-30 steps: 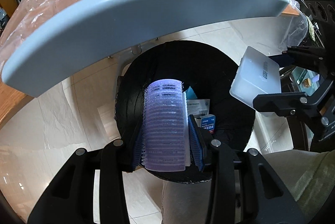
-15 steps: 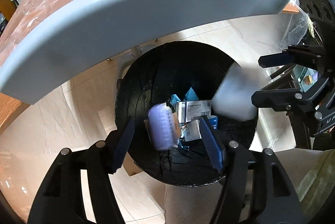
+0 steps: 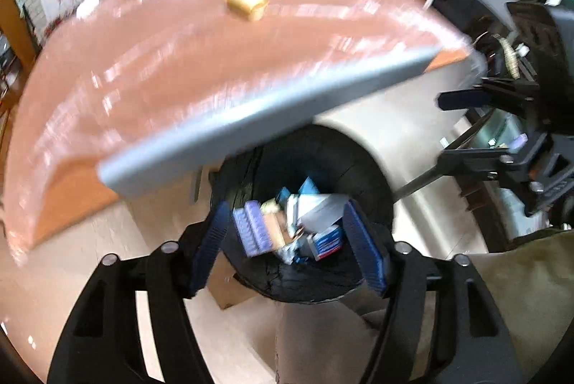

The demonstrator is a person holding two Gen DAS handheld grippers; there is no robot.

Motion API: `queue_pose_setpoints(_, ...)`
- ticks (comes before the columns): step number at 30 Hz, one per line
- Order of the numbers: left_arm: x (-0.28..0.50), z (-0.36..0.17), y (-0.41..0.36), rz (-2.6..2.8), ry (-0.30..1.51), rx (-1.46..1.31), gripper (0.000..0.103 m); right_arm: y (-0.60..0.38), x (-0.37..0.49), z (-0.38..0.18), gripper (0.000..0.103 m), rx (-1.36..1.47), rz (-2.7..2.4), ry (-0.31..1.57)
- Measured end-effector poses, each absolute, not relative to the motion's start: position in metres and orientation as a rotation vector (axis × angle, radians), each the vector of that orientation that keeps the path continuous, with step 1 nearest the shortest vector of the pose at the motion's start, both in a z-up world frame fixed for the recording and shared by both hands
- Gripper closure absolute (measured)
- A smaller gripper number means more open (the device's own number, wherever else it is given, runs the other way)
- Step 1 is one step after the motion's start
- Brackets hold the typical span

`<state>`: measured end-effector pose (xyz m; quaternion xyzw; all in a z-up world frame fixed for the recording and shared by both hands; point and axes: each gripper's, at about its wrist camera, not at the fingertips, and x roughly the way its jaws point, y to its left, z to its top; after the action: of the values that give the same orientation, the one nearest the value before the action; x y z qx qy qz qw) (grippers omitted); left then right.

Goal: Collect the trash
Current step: 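Move both tools back over the table toward the yellow cup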

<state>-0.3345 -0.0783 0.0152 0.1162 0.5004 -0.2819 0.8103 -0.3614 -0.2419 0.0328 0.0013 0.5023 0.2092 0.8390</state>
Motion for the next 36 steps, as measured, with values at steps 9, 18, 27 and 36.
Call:
queue_pose_setpoints(9, -0.296, 0.101, -0.074, -0.518, 0.789, 0.209, 0.005, -0.241, -0.326, 0.08, 0.004, 0.003, 0.367, 0.882)
queue_pose_setpoints(18, -0.194, 0.118, -0.073, -0.328, 0.785, 0.142, 0.005, -0.228, -0.269, 0.08, 0.004, 0.014, 0.323, 0.871)
queue_pose_setpoints(27, -0.119, 0.109, -0.087, -0.29, 0.838, 0.101, 0.005, -0.202, -0.227, 0.069, 0.004, 0.013, 0.3, 0.891)
queue_pose_setpoints(36, -0.064, 0.076, -0.115, -0.279, 0.919, 0.16, 0.005, -0.187, -0.199, 0.049, 0.004, 0.023, 0.289, 0.938)
